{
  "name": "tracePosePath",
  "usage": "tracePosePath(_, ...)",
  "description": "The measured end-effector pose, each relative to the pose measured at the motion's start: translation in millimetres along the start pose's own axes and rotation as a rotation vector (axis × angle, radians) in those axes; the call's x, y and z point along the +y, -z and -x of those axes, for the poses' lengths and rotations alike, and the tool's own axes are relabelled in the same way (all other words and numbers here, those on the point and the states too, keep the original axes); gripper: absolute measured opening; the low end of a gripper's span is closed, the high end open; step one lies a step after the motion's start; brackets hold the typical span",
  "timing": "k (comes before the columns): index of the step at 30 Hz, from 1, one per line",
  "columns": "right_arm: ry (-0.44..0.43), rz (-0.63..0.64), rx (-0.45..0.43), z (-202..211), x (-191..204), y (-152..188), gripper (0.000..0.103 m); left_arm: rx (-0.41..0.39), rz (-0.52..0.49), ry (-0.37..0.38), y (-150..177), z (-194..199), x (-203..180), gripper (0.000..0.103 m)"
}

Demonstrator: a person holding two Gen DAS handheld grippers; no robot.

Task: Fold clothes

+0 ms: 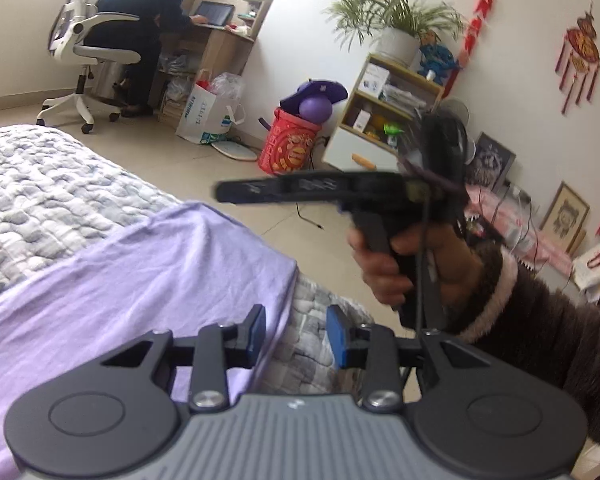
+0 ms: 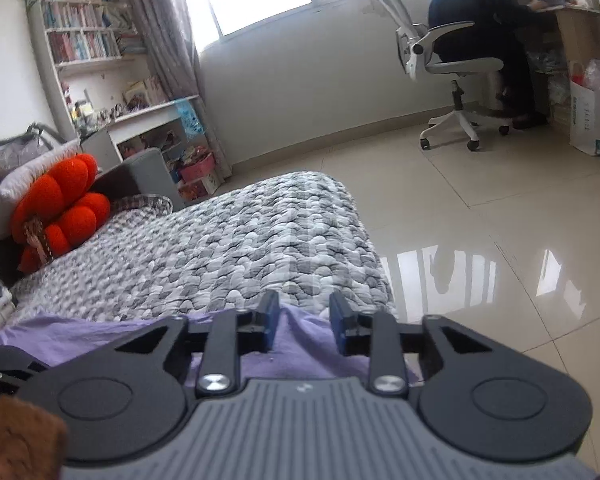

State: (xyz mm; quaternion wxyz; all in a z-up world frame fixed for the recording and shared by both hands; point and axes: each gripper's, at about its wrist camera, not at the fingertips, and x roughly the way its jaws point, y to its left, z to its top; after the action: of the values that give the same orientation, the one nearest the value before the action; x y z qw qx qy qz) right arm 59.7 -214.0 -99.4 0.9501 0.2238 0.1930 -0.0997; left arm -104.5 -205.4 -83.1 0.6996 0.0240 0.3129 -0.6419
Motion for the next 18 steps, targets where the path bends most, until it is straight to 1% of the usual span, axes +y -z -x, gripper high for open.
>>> tracePosePath(3, -0.037, -0.159, -0.005, -0.4, -25.1, 11.9, 0.036, 0.022, 0.023, 0.006, 3.3, -4.1, 4.7, 0.033)
tracePosePath(5, -0.068, -0.276, 0.0, -4.4, -43.4, 21.1, 0.036, 0.018, 0.014, 0.012, 5.7, -5.4, 3.7, 0.035)
tracePosePath(9, -0.13, -0.508, 0.01, -12.4, -80.1, 39.5, 0.036, 0.02, 0.024, 0.021, 5.5, -5.8, 6.3, 0.035)
tracePosePath(11, -0.162, -0.624, 0.015, -16.3, -98.4, 48.7, 0.041, 0.019, 0.036, 0.026, 6.2, -5.3, 7.7, 0.035)
tracePosePath(12, -0.166, -0.664, 0.016, -17.6, -105.3, 51.2, 0.041, 0.018, 0.038, 0.026, 6.7, -4.9, 7.6, 0.035)
tracePosePath(16, -0.042, -0.608, 0.017, -11.4, -104.8, 36.4, 0.041, 0.021, 0.029, 0.014, 6.8, -2.5, 4.4, 0.035)
tracePosePath(18, -0.046, -0.626, -0.002, -3.0, -105.7, 34.5, 0.041, 0.029, 0.021, 0.009, 6.6, 0.0, 2.3, 0.035)
